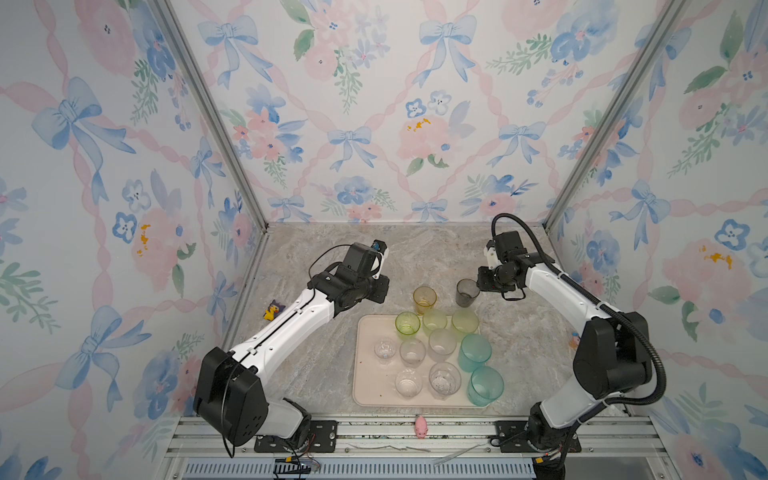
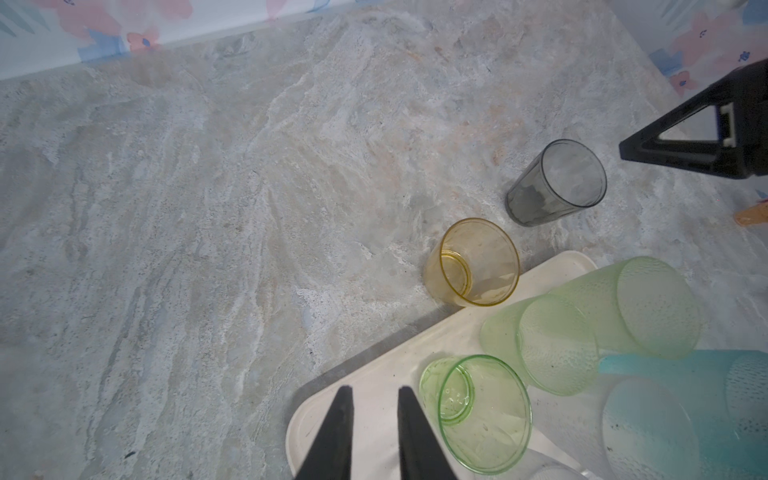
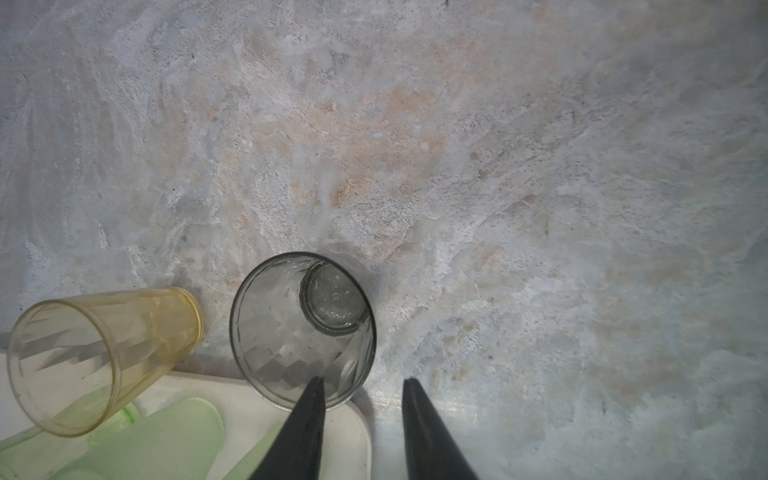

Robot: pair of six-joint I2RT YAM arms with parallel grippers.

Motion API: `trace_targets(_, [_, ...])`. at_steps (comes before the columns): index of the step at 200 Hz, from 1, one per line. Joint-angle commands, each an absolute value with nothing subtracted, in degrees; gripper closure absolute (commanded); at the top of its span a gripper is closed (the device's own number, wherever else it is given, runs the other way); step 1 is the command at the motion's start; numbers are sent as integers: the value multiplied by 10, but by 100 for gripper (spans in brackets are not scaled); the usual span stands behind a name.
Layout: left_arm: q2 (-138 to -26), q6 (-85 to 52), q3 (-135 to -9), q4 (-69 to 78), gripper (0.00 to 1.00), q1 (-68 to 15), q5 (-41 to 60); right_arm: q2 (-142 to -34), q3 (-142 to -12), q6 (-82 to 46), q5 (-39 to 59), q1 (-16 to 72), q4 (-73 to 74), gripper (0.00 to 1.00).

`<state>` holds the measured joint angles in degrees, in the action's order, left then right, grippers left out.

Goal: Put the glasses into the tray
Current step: 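Lower the right gripper onto the grey cup and close it while the left gripper rises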

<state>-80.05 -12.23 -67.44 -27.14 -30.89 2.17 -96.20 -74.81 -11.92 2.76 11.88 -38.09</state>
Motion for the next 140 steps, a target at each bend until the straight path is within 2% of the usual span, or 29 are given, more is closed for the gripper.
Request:
trace_targets(1, [-781,-125,-663,-258,77,-298,32,-993,-772,-111,33,113,-382,67])
trace_targets(94, [-763,-120,-640,-251,76,-274,42,-1043,-783,-110,16,117,-377,78])
trace_targets(140, [-760,-117,-636,-250,77,-268,43,-1059,-794,-105,9,120,-382,89])
